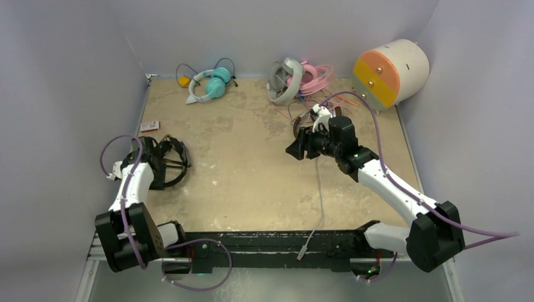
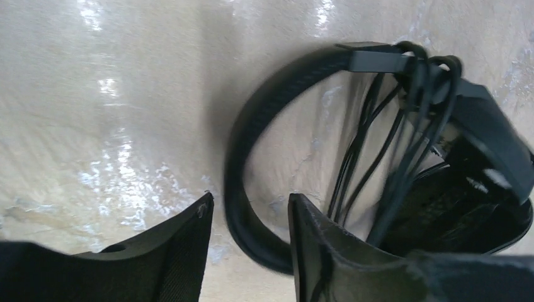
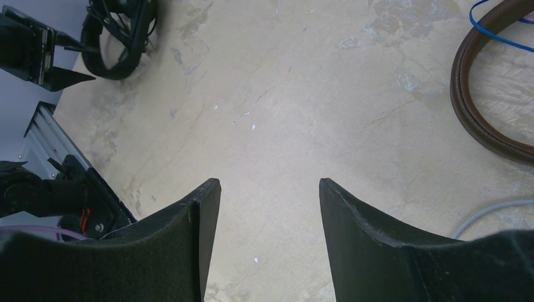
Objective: Wrap the headphones
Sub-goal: Place the headphones at the corner of the board, then move the headphones to the center of the board.
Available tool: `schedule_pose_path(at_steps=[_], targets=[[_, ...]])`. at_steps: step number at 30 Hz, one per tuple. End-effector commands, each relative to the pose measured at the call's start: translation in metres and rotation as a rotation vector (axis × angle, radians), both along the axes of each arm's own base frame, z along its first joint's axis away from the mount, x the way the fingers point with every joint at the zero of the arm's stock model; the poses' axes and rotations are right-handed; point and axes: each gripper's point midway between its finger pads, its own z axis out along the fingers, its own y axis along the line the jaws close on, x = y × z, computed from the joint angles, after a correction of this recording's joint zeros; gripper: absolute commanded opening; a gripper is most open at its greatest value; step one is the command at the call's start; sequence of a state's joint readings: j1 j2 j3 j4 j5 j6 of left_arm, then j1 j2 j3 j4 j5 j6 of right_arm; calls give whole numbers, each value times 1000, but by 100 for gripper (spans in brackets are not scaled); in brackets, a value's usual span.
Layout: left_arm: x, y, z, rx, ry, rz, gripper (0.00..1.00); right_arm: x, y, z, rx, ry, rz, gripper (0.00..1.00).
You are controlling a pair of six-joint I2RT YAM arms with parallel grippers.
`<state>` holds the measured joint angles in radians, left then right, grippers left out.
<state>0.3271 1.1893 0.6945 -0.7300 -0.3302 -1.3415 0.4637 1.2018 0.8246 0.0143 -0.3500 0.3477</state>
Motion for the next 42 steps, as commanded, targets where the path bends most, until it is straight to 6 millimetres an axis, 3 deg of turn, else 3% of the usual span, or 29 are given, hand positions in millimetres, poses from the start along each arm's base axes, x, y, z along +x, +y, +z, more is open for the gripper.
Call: schedule_pose_path(at_steps=[1,8,13,16,18,22,25,31,34,36,39,42], targets=[[22,-4,0,-30,-42,-91,47,-1,-2,13,29,-36,-6,62],[25,7,32,31,-21,-110,65,-4,-5,20,27,-49,-14,62],[18,30,86,165,39,-147,82,-6,-12,23,7,-65,-35,64],[27,37,120,222,22,-197,85,-8,-15,23,1,-69,-43,64],[50,25,128,173,-48,-309,86,-9,-16,25,0,-72,-47,65],[111,-40,126,-24,-243,-714,86,-15,-24,32,-12,-102,-60,65],[140,-66,137,67,-234,-875,88,-19,-31,33,-25,-113,-82,67],[172,-101,177,58,-417,-1029,89,-19,-43,22,-40,-96,-157,72],[180,-122,205,74,-566,-1090,90,-20,-46,9,-53,-52,-186,84],[184,-124,217,76,-627,-1046,91,-23,-47,2,-55,-14,-198,99],[195,-116,226,64,-678,-913,92,-21,-51,-3,-76,-19,-217,99],[215,-115,236,85,-745,-908,92,-21,-58,-5,-96,-20,-245,99]])
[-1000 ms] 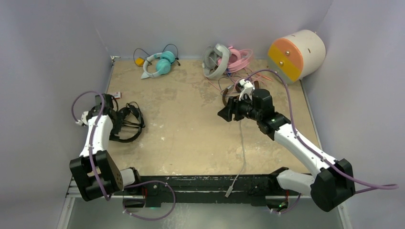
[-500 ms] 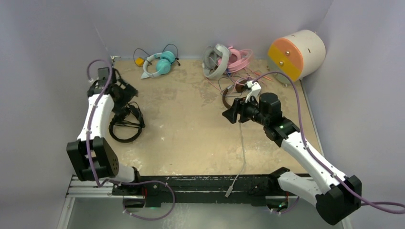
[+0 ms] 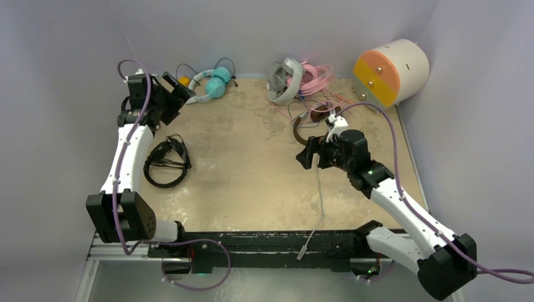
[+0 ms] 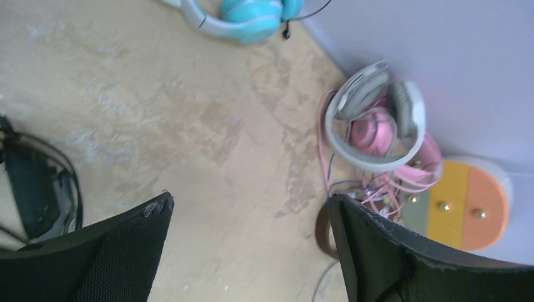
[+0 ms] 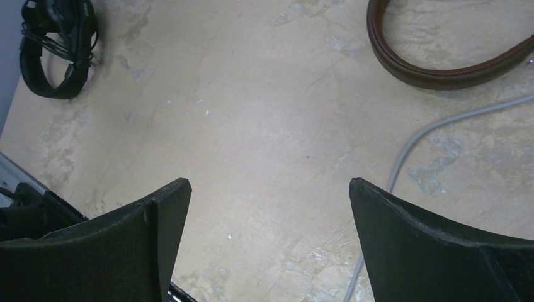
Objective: Wrap the headphones
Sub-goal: Move the headphones to the center of the board.
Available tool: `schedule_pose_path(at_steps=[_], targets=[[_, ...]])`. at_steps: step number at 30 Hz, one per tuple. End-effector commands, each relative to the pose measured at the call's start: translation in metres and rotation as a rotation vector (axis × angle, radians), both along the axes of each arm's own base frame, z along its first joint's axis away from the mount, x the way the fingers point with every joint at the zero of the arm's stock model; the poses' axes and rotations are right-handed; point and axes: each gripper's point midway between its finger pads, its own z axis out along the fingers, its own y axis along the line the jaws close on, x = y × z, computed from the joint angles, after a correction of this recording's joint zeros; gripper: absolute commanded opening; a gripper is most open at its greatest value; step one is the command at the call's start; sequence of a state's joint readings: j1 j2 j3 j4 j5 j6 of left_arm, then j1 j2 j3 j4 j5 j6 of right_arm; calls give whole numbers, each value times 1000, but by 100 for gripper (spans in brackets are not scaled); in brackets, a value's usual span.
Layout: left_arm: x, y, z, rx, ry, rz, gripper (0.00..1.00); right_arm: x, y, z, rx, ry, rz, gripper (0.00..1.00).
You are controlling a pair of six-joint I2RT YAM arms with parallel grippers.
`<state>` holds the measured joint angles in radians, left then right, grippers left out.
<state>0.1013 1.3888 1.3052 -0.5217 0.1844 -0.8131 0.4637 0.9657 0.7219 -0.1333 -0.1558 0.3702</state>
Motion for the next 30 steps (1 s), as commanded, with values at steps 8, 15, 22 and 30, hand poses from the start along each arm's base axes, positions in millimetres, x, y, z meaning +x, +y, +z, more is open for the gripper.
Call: schedule_pose_path(at_steps=[8,15,22,30], targets=[[90,26,25,-29,-117,163,98,-10,-14,-2,-8,-28,-38,99],[148,60,-19,100,34,254,98,-13,-15,4,-8,-51,-24,99],[193,71,-77,170,46,229,95,-16,-11,6,21,-93,3,99],[241,76,-114,232,15,171,92,-21,-9,18,61,-165,29,99]])
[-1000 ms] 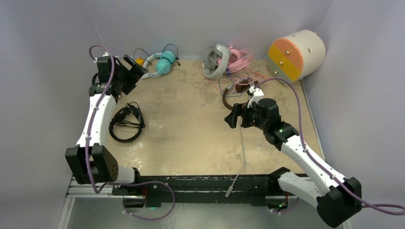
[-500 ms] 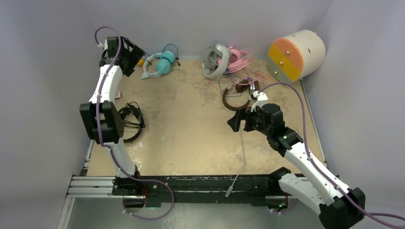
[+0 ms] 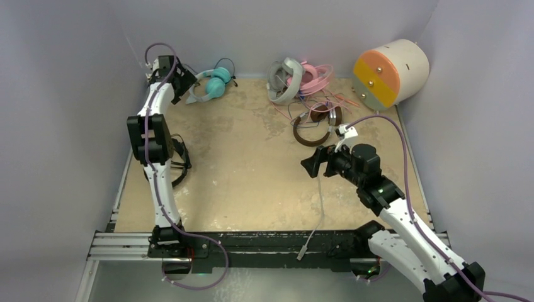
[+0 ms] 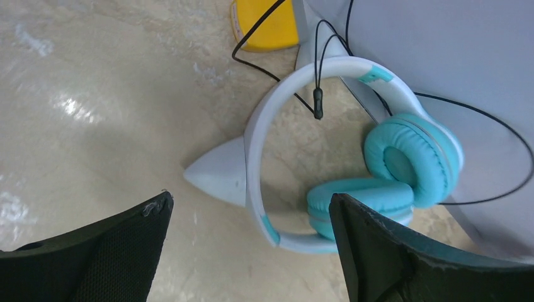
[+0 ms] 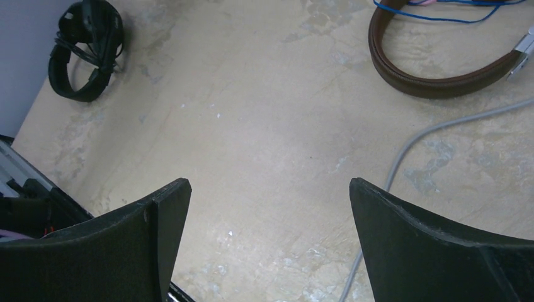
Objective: Wrap the headphones
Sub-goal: Move the headphones to the center of the board.
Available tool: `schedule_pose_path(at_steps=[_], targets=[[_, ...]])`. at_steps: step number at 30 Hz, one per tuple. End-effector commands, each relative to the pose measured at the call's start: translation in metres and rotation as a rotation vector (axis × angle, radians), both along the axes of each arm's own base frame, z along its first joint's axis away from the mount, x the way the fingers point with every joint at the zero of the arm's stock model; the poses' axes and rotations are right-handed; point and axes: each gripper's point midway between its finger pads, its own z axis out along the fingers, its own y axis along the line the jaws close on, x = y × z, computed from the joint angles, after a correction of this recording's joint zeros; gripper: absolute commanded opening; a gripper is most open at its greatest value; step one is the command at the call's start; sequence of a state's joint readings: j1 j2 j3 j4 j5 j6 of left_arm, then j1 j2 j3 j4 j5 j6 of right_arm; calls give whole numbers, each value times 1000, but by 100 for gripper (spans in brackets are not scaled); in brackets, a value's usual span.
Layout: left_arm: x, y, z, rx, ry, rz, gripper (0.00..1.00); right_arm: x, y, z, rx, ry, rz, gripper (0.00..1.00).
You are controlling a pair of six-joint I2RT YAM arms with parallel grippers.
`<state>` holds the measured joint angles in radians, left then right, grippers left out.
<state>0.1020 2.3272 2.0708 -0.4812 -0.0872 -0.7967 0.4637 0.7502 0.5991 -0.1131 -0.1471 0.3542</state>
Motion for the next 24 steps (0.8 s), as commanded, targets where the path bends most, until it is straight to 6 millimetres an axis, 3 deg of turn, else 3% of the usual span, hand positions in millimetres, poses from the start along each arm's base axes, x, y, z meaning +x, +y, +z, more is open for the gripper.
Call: schedule_pose_path(at_steps=[1,7,14,16,21,24], targets=[[37,5,26,81,-147,-63,92,2,5,10,22,-54,34,99],[59,12,0,129,-177,-96,86,1,8,15,33,-73,56,99],[60,-1,-32,72,-109,-149,73,4,9,16,38,-76,46,99],[56,-9,-39,43,-88,-180,63,5,10,17,43,-73,51,99],[38,-33,-49,-52,-25,-266,14,6,12,21,58,-78,53,99],[17,-47,-46,-53,30,-331,0,7,13,19,54,-67,53,99]])
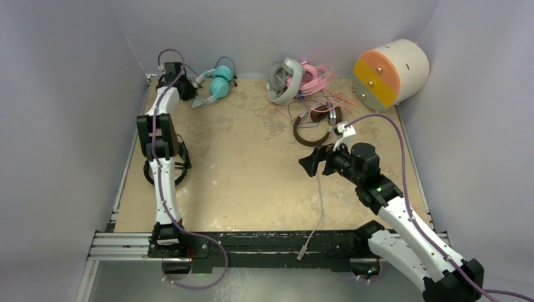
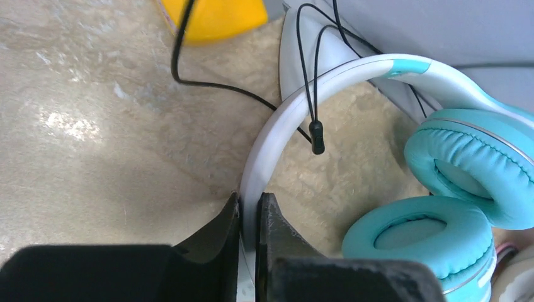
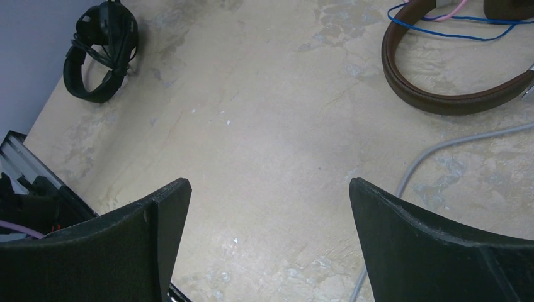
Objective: Wrap the headphones
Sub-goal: Move the headphones to the center of the board.
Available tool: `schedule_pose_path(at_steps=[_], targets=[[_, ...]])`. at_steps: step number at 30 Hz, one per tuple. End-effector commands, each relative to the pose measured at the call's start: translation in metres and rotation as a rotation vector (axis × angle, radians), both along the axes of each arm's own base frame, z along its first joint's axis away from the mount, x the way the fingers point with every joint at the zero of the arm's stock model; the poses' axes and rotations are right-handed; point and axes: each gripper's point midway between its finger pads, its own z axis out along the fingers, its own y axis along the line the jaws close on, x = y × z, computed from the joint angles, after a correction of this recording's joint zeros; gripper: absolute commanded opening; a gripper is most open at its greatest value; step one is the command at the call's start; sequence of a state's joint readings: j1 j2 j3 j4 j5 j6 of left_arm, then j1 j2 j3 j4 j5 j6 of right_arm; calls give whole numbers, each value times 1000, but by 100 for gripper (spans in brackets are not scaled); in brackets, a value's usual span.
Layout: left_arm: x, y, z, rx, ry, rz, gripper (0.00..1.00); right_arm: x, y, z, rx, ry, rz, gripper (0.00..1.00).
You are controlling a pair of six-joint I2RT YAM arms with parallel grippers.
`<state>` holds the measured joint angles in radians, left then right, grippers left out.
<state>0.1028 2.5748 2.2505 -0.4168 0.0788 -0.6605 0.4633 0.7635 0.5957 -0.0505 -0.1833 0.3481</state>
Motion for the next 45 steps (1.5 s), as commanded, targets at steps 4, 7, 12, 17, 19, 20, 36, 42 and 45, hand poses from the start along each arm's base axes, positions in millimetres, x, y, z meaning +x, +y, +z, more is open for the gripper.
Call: schedule_pose_path(at_steps=[4,7,12,17,19,20,36,42,45], targets=[[-61,-46,40,-45,70,-190,0,2,4,2,12,13,14,99],[-103,-66,50,-69,135,-227,0,3,6,4,17,10,20,99],[-192,-112,62,-47,251,-328,0,6,8,9,20,3,27,99],[-279,-159,63,-48,245,-410,0,5,8,6,5,32,26,99],[-308,-175,61,-51,236,-436,0,6,6,5,-6,33,19,99],[-320,-181,60,-49,235,-438,0,6,6,3,-11,39,17,99],[-406,-282,14,165,132,-431,16,0,17,-49,-59,277,68,97],[-403,-294,20,267,105,-574,50,-4,17,-62,-76,316,74,97],[-405,-298,18,349,108,-726,61,-6,14,-60,-86,308,72,97]])
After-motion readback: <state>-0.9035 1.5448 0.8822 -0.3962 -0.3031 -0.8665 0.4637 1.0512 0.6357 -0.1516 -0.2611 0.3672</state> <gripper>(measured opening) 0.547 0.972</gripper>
